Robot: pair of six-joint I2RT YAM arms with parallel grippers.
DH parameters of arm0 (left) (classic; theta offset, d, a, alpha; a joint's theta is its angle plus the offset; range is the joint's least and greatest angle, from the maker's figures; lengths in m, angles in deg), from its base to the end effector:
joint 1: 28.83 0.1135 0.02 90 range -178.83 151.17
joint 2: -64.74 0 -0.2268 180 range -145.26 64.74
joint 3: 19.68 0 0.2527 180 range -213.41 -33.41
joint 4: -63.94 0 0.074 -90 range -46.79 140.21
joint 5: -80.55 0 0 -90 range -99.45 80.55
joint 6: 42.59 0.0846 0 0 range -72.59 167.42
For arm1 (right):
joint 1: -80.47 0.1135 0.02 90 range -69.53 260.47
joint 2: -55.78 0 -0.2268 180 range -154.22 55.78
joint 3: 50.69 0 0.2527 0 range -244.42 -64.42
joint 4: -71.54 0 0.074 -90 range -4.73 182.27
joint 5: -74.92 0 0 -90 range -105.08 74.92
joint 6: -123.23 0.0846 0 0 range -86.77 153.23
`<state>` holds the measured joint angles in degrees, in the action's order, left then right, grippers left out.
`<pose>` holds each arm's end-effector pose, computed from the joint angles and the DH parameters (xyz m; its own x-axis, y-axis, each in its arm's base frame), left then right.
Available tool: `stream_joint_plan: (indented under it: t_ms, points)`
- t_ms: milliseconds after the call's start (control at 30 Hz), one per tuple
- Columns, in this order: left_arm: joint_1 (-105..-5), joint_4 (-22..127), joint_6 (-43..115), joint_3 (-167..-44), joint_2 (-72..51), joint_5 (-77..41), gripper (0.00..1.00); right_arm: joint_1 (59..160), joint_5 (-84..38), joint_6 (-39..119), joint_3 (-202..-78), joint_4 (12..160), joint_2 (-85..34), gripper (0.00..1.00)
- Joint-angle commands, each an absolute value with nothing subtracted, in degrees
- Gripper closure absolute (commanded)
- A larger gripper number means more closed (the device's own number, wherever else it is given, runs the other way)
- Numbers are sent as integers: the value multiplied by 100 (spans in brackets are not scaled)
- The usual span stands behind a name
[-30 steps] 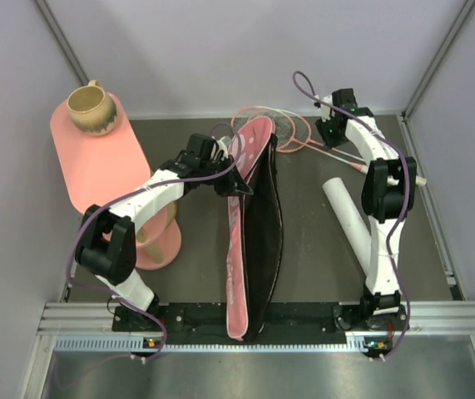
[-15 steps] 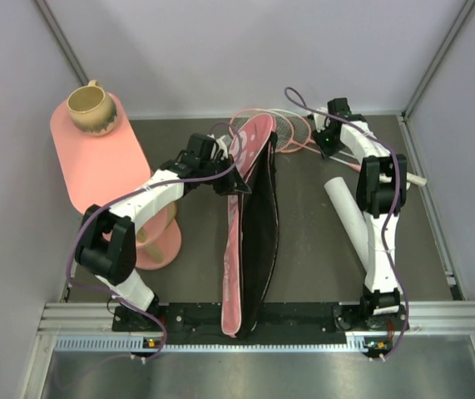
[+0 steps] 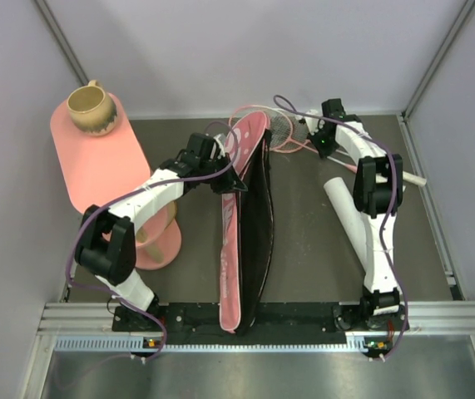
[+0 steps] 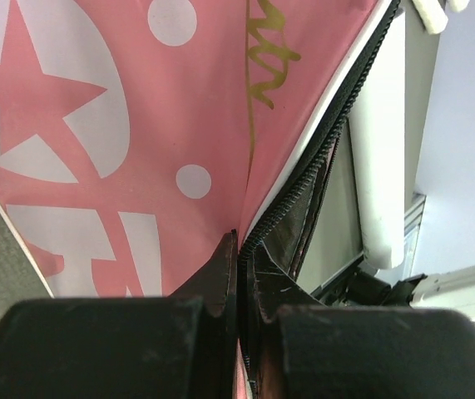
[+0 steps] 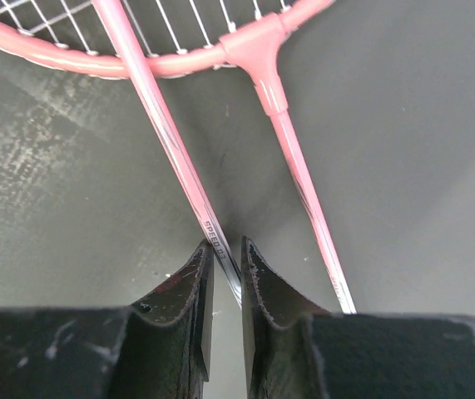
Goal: Pack up the badminton gear
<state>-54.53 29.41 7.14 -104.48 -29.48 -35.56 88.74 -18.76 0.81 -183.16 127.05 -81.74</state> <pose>0.3388 -0.2044 0.1942 -0.9134 -0.2045 -0.3519 0.1107 0.7071 -0.6984 0.5107 0.0797 0.1065 -0.6338 -0.6328 -0.4449 -0.6096 0.7627 -0.2163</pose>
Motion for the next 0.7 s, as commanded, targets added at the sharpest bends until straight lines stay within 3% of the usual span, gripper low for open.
stream_joint_plan:
  t_ms: [0,367,667]
  points:
    - [-5415,2929,321,-10697,-2553,-3021,100,9084,-1746,-51,-18685,12535,-8160,100]
    - [-5423,2753,-39,-10680,-2254,-2502,100,9110,-586,132,-18555,12211,-6975,100]
    - [-5450,2569,-479,-10741,-2148,-1764,100,9215,-743,756,-17561,12149,-5630,100]
